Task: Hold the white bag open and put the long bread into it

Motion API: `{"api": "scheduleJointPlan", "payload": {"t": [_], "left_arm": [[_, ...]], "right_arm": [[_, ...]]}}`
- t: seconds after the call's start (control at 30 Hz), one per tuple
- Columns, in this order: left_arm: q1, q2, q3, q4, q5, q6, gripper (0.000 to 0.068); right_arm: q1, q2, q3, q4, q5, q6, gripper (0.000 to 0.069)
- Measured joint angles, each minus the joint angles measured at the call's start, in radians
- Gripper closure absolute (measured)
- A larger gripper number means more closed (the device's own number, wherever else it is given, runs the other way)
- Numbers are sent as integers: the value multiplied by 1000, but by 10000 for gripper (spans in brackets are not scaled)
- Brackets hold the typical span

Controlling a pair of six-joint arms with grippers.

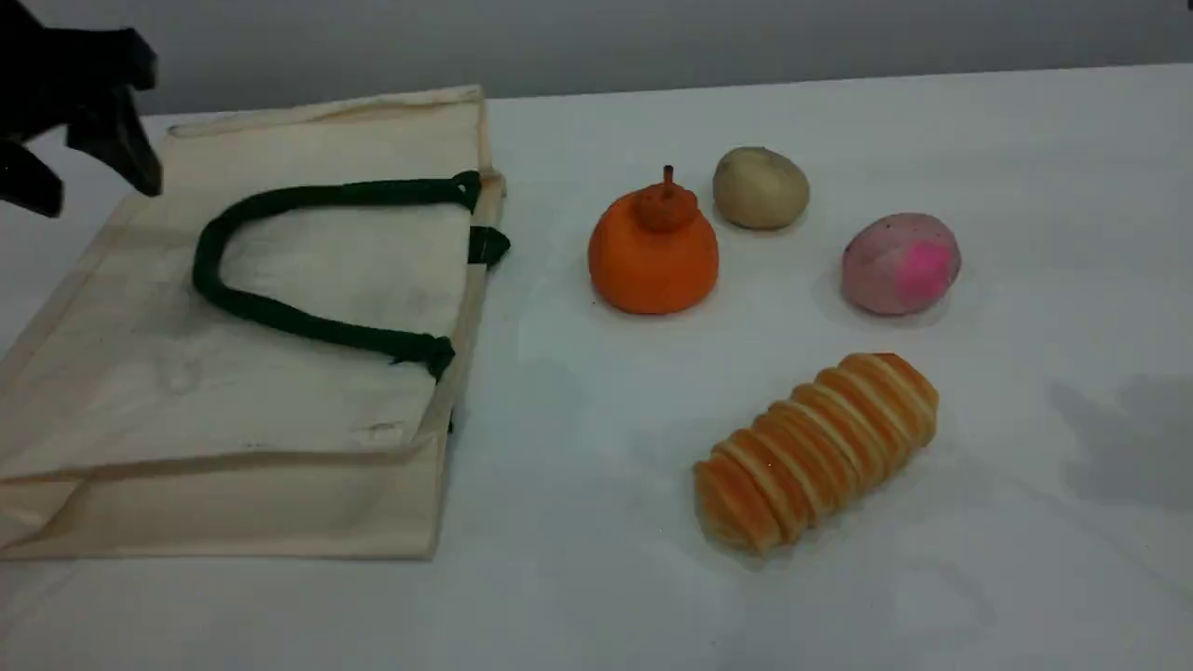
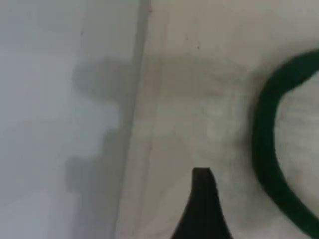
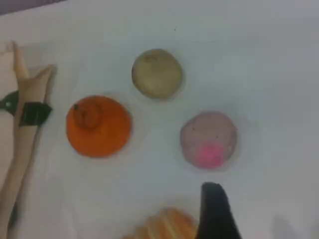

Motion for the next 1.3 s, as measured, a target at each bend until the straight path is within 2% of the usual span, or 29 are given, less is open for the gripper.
{"api": "scheduleJointPlan", "payload": {"t": [0.2,0.5,0.77,1.17,1.3], "left_arm": [[-8,92,-83,0,6,2,183],[-71,211,-151,3,18,8,183],[-71,255,-151,49,18,-10,183],[-71,337,-153,49,-20,-31,183],[-71,348,-157,46,-21,-31,223]], "right_arm": [[0,60,-74,6,6,-1,286],[0,106,-81,8,8,-16,286],[0,106,-81,8,3,-31,286],[0,106,-81,8,2,-46,286],[0,106,-81,8,2,-46,286]]}}
